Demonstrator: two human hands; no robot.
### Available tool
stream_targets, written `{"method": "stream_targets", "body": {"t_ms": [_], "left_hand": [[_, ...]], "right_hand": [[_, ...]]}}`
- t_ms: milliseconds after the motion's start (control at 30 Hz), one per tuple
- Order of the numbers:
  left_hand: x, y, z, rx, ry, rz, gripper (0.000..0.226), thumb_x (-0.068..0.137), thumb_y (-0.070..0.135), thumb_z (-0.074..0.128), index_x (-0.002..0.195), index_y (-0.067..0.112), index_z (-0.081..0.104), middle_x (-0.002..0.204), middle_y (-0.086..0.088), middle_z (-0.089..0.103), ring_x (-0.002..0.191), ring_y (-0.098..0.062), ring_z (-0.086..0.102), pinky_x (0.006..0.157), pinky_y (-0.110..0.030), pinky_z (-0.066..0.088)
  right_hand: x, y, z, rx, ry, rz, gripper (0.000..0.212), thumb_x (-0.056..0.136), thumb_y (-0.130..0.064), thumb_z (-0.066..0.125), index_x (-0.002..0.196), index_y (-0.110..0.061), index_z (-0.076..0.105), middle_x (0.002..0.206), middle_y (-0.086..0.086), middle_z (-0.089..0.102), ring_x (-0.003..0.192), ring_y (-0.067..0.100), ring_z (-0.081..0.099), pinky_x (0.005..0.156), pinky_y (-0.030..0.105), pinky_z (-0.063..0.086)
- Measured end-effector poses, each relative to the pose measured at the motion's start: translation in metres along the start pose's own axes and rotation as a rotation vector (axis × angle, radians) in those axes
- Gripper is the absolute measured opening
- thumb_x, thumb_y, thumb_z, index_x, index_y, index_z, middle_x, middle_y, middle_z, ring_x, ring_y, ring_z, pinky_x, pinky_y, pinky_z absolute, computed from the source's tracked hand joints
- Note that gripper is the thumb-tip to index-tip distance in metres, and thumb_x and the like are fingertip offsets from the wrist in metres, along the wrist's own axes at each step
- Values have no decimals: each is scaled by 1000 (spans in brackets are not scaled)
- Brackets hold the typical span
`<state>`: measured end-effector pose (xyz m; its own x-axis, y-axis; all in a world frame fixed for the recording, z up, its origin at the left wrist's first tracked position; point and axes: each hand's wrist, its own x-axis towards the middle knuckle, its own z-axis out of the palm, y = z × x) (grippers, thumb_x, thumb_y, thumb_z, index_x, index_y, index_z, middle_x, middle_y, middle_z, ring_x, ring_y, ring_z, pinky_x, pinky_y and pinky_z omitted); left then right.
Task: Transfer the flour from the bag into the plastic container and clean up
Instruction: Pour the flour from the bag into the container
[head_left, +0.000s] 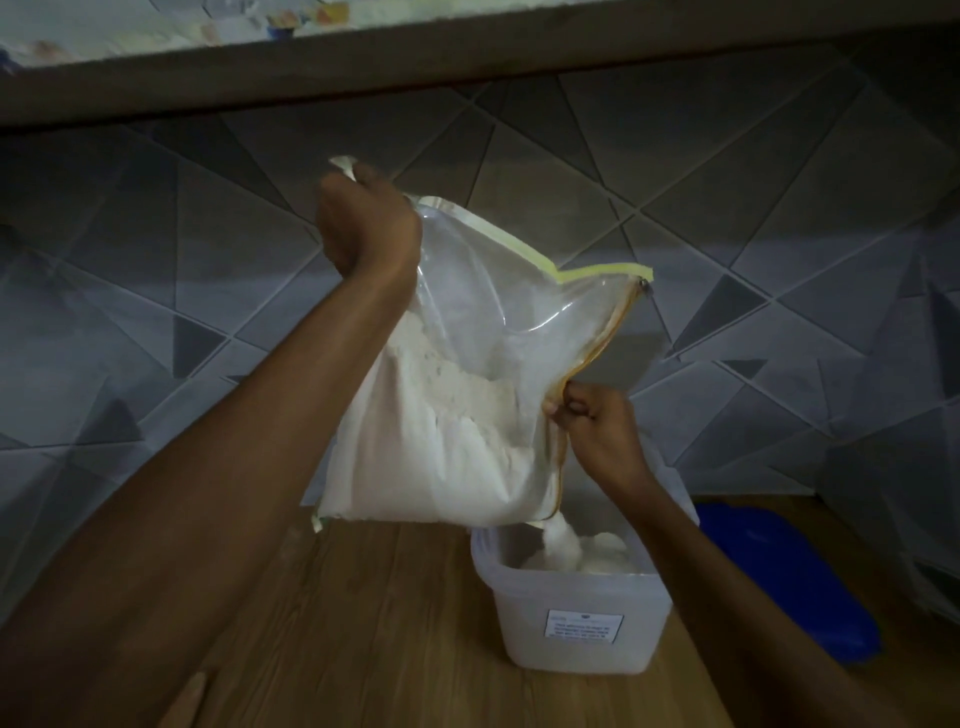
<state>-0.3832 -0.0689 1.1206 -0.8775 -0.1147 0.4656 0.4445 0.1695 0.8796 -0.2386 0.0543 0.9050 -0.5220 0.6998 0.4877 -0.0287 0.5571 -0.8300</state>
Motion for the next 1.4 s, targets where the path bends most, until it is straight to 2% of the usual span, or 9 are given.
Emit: {"method": "stream_targets", "body": {"t_ms": [133, 267, 367, 500, 600, 700, 833, 1067, 1400], "left_hand": [[-2, -3, 1, 9, -14, -3, 35, 105, 30, 37, 124, 10, 58, 127, -5, 64, 118, -22, 60, 90, -29, 43], [-9, -7, 0, 15, -7, 2, 34, 105, 29, 36, 123, 9, 58, 125, -4, 64, 116, -21, 60, 83, -24, 40], [-8, -5, -1, 7, 8, -6, 34, 105, 28, 36, 122, 9, 59, 125, -5, 64, 116, -22, 60, 81, -23, 38], [-10, -6, 0, 19, 0, -8, 35, 105, 28, 36, 124, 9, 58, 128, -5, 62, 118, -22, 58, 88, -27, 41], [-5, -5, -1, 4, 9, -15, 35, 105, 28, 36, 123, 8, 59, 127, -6, 63, 117, -22, 59, 88, -27, 43], [-7, -6, -2, 11, 0, -4, 34, 106, 28, 36, 123, 8, 58, 125, -5, 63, 116, -21, 60, 83, -24, 40], [-6, -7, -2, -5, 15, -1, 34, 105, 26, 36, 122, 9, 60, 124, -5, 64, 115, -21, 61, 83, -24, 41], [-12, -4, 0, 7, -13, 18, 33, 105, 28, 36, 121, 10, 59, 123, -5, 64, 114, -22, 61, 85, -26, 43], [-9, -5, 2, -2, -8, 41, 32, 105, 27, 37, 119, 10, 59, 119, -4, 65, 110, -20, 63, 83, -24, 44]], "right_hand": [[-5, 1, 3, -12, 93, 7, 39, 86, 1, 65, 56, -20, 51, 49, -18, 54, 49, -3, 49, 49, 9, 36], [-7, 0, 10, -114, 14, -78, 29, 82, -4, 65, 58, -7, 49, 52, -2, 52, 54, 1, 43, 54, 31, 43], [-3, -2, 8, -86, 92, -72, 37, 83, -3, 65, 54, -16, 45, 48, -9, 48, 49, 0, 41, 50, 19, 34], [-4, -13, 14, -153, 3, -133, 35, 82, -10, 62, 54, -16, 40, 50, -10, 39, 51, 1, 36, 53, 26, 32], [-4, -3, 8, -102, 139, -28, 39, 86, -3, 66, 56, -17, 46, 52, -8, 48, 51, 4, 45, 52, 15, 35], [-10, 1, 8, -100, 109, 17, 23, 89, -5, 64, 68, -1, 58, 62, 9, 62, 54, 7, 50, 57, 25, 43], [-3, -14, 7, -86, 91, -37, 26, 86, -3, 65, 63, -3, 52, 55, 3, 54, 53, 0, 42, 52, 23, 34], [-4, -10, 11, -204, 6, -41, 25, 81, -21, 53, 66, -1, 53, 59, 9, 58, 60, 21, 54, 60, 32, 39], [7, -9, 0, -297, -35, -77, 24, 87, -6, 64, 66, 1, 55, 61, 8, 59, 60, 23, 53, 58, 33, 39]]}}
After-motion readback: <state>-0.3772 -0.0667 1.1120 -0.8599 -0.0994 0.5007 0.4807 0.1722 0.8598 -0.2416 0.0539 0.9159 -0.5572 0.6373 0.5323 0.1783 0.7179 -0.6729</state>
